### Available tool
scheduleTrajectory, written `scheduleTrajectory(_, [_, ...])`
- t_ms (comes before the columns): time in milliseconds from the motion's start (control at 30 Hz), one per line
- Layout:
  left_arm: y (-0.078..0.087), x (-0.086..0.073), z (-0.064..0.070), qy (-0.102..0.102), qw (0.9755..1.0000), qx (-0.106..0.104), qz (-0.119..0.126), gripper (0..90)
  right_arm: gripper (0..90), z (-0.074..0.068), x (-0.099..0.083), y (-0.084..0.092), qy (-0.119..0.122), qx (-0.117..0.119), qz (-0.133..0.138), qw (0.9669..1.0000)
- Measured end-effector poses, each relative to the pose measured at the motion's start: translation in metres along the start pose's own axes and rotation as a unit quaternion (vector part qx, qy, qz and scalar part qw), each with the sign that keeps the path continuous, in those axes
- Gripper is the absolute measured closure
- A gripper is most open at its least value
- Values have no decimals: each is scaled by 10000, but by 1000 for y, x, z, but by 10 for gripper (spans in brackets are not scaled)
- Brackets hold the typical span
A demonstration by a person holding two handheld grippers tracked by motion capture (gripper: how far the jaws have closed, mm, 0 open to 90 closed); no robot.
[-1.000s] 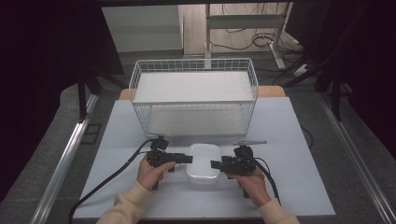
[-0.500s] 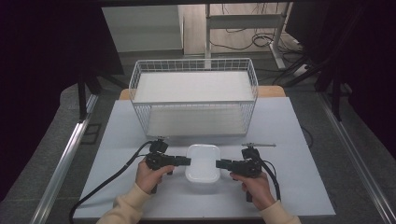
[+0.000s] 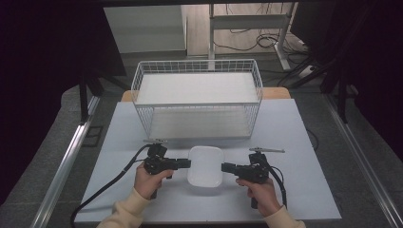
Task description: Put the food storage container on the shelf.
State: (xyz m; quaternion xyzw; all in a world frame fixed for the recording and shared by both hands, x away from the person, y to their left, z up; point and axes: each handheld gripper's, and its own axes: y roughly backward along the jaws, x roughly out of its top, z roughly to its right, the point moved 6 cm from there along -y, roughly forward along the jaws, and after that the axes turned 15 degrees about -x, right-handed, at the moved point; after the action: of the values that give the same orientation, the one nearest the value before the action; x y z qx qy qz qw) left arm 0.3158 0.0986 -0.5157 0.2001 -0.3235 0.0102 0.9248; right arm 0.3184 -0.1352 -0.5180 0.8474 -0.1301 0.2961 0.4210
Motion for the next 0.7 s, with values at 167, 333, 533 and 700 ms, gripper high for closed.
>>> scheduleTrajectory(167, [1,-1,0,-4,10000,-26,-2,792,797,-1,0,0,33,-6,25,10000])
scheduleTrajectory(333, [2,-1,3,-86,10000,8,45,794,797,-2,0,1,167,-39,75,9998])
scheduleTrajectory(533, [7,2,11,-267,9995,-33,140,797,797,-8,4,8,370,-22,275,9989])
scheduleTrajectory(700, [11,4,16,-400,9991,8,162,799,796,-12,6,11,484,-34,373,9981])
